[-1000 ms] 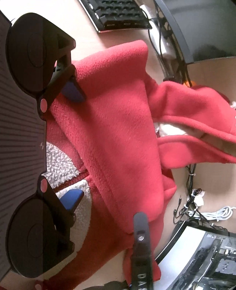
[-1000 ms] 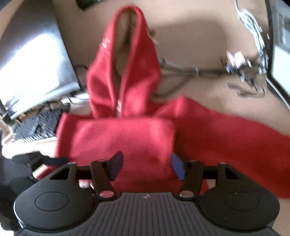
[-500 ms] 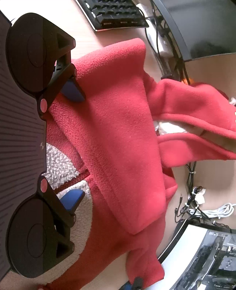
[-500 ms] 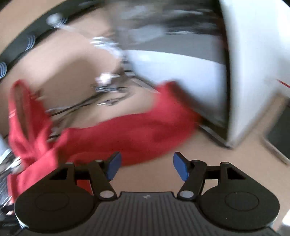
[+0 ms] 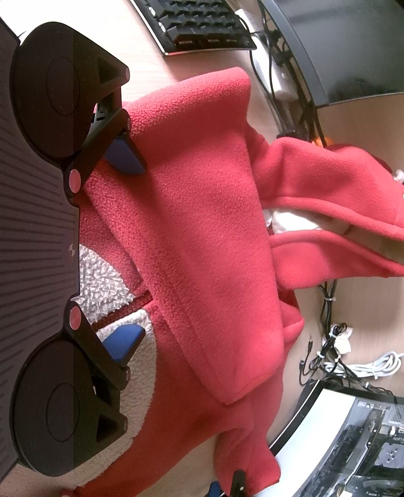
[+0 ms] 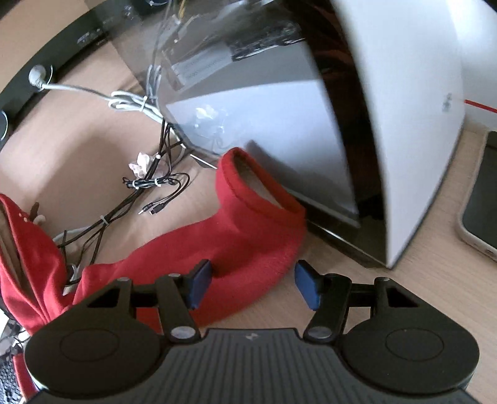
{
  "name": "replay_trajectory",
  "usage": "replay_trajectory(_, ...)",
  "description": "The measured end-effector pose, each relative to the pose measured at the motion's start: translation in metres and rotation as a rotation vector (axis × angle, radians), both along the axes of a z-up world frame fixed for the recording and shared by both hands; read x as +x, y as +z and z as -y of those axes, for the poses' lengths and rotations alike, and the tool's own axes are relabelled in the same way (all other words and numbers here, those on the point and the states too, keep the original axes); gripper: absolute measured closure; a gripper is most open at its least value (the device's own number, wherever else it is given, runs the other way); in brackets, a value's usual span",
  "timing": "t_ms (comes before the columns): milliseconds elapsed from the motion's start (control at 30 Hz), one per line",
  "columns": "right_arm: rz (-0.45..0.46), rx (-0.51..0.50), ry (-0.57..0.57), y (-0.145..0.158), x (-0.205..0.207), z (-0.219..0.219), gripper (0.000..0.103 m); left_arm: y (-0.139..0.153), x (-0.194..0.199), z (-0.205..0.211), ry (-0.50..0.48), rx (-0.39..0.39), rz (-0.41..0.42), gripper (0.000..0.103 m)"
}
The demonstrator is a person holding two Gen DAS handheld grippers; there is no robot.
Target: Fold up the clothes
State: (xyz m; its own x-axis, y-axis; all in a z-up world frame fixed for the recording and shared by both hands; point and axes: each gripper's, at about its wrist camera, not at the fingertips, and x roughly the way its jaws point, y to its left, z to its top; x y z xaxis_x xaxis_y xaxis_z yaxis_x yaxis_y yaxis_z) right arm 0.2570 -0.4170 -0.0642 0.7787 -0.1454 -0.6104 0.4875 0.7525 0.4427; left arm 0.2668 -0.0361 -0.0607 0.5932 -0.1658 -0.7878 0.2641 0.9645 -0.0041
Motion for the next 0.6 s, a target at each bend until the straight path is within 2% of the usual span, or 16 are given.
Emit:
replay_trajectory(200, 0.022, -0.061, 0.084, -0.002, 0.028, -0.011, 0.045, 0.001, 0.001, -0.001, 0.010, -0.006, -0.003, 0.000)
replay_trajectory(233, 0.025, -0.068, 0.101, -0.003, 0.033, -0.012, 0.048, 0.001, 0.000, -0.001, 0.015, -0.010, 0.000, 0.000)
replay_trajectory(300, 0.017, -0.102, 0.144, -0.004, 0.046, -0.018, 0.067, 0.002, -0.001, -0.001, 0.029, -0.019, 0.005, 0.000)
replay_trajectory(400, 0.002, -0.193, 0.202, 0.001, 0.060, -0.031, 0.079, 0.008, -0.001, -0.004, 0.091, -0.059, 0.013, 0.000)
replay_trajectory(467, 0.033, -0.227, 0.246, 0.014, 0.063, -0.040, 0.083, 0.015, -0.003, -0.009, 0.129, -0.092, 0.023, 0.000)
replay_trajectory(600, 0.127, -0.293, 0.333, 0.053, 0.062, -0.064, 0.084, 0.035, -0.009, -0.023, 0.172, -0.146, 0.059, 0.000)
